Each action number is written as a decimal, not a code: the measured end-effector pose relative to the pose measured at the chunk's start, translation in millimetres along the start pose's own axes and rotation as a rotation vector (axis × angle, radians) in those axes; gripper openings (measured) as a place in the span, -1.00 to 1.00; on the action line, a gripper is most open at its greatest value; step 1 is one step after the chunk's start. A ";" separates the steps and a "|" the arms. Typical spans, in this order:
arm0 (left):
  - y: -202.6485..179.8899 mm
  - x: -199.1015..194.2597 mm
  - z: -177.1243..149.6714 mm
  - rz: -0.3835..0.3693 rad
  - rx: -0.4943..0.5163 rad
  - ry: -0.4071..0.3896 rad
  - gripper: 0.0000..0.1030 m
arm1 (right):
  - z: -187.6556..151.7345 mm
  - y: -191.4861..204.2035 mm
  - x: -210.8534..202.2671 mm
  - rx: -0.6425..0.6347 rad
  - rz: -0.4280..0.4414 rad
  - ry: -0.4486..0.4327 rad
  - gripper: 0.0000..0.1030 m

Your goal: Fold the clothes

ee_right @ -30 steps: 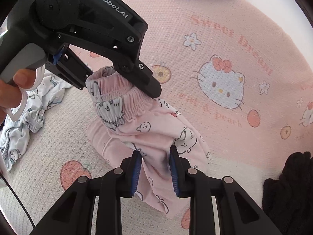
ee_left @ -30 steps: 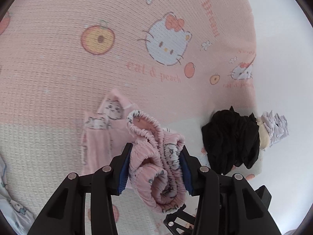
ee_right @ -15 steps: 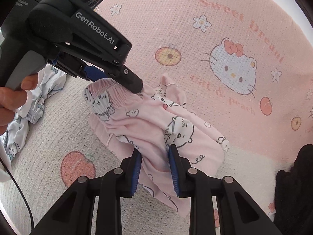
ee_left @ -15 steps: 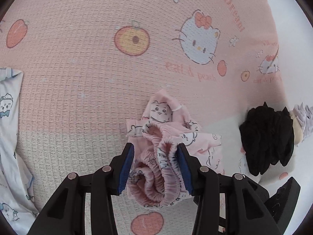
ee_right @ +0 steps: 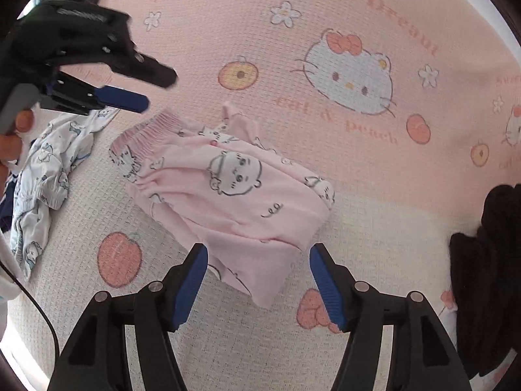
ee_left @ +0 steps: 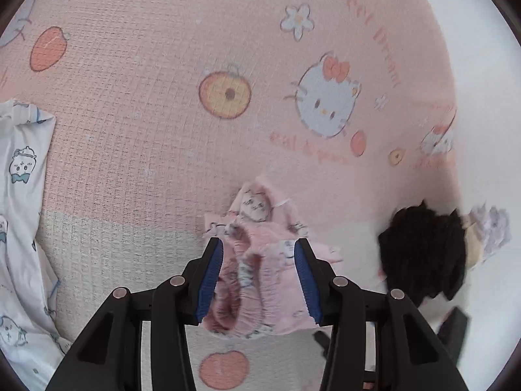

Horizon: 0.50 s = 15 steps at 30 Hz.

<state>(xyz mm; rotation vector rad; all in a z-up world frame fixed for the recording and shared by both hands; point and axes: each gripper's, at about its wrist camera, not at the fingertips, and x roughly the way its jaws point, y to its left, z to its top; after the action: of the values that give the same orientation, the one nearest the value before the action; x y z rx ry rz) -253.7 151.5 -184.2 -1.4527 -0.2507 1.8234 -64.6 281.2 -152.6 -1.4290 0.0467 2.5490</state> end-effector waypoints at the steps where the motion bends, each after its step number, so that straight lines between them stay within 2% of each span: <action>1: -1.7 -5.0 0.9 -0.006 -0.007 -0.004 -0.06 | -0.3 -3.8 -0.3 0.019 0.007 0.007 0.25; 4: -12.7 -20.0 -0.4 0.043 0.021 -0.037 0.23 | -0.5 -16.3 -1.2 0.085 0.039 0.013 0.25; 5: -16.4 -22.9 -1.8 0.058 0.033 -0.042 0.26 | -1.8 -19.5 -2.4 0.106 0.049 0.016 0.25; 15: -27.4 -14.1 -25.7 0.191 0.084 -0.023 0.26 | -6.3 -52.9 -1.1 0.263 0.101 0.064 0.26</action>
<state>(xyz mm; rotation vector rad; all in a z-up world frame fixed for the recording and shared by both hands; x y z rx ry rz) -217.9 152.9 -166.2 -1.4392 -0.0469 1.9786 -47.8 331.8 -150.8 -1.4357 0.4573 2.4614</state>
